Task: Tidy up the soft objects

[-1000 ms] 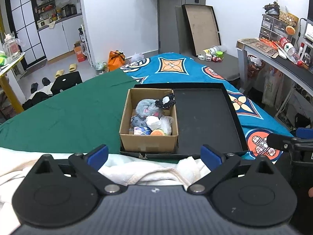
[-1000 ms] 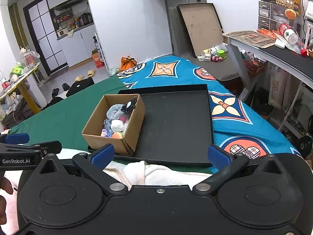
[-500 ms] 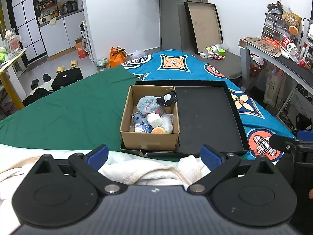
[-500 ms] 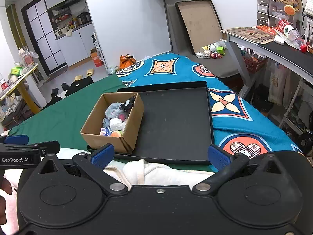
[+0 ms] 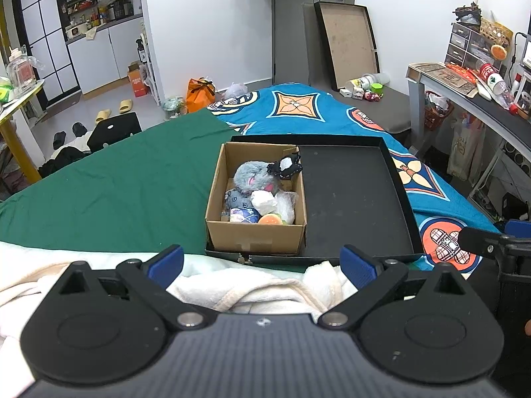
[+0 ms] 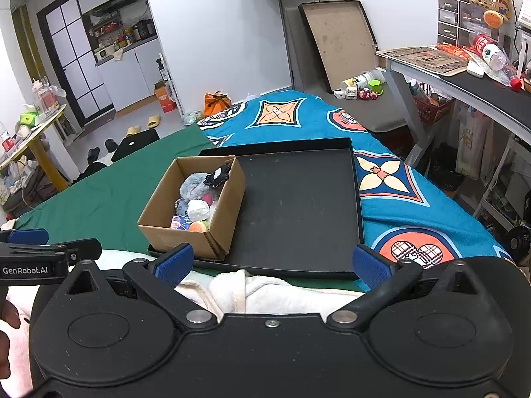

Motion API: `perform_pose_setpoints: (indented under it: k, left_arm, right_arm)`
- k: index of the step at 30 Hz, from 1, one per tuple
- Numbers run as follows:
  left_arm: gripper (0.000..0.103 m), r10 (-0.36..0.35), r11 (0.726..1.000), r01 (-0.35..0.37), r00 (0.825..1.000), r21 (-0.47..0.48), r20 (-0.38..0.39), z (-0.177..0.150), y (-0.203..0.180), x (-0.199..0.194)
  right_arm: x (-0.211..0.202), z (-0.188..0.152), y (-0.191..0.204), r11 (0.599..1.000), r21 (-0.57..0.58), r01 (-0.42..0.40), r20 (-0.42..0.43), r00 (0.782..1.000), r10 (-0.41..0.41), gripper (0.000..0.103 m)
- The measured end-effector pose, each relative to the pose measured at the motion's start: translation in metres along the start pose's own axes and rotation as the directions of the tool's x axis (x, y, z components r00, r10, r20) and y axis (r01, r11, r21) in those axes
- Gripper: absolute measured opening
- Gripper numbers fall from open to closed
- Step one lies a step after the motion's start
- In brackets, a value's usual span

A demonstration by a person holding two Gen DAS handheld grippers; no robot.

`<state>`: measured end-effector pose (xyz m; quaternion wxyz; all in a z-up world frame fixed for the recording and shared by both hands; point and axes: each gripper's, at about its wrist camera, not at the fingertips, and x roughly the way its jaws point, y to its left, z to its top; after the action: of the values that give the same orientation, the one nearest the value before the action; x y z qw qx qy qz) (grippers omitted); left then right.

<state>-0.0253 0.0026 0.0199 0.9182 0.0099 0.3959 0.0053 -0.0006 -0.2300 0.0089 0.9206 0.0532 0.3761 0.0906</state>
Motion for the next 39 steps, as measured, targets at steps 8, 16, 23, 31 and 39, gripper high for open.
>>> perform_pose_setpoints:
  k: [8, 16, 23, 31, 39]
  left_arm:
    - [0.1, 0.0, 1.0, 0.0, 1.0, -0.001, 0.0, 0.0, 0.001, 0.001]
    - [0.1, 0.001, 1.0, -0.001, 1.0, -0.001, -0.004, 0.0, 0.002, 0.001]
    - [0.1, 0.0, 1.0, 0.0, 1.0, -0.008, -0.01, 0.004, 0.006, 0.004]
    - [0.1, 0.008, 1.0, -0.008, 1.0, -0.006, -0.017, 0.005, 0.008, 0.01]
    - [0.1, 0.007, 1.0, -0.007, 1.0, -0.016, -0.025, 0.005, 0.011, 0.017]
  right_arm:
    - [0.001, 0.001, 0.0, 1.0, 0.0, 0.0, -0.002, 1.0, 0.0, 0.103]
    - [0.0, 0.001, 0.002, 1.0, -0.009, 0.001, -0.001, 1.0, -0.001, 0.103]
    - [0.004, 0.001, 0.003, 1.0, -0.017, 0.01, -0.016, 1.0, -0.01, 0.103]
    - [0.006, 0.002, 0.004, 1.0, -0.019, 0.009, -0.028, 1.0, -0.01, 0.103]
    - [0.012, 0.002, 0.004, 1.0, -0.023, 0.004, -0.045, 0.999, -0.005, 0.103]
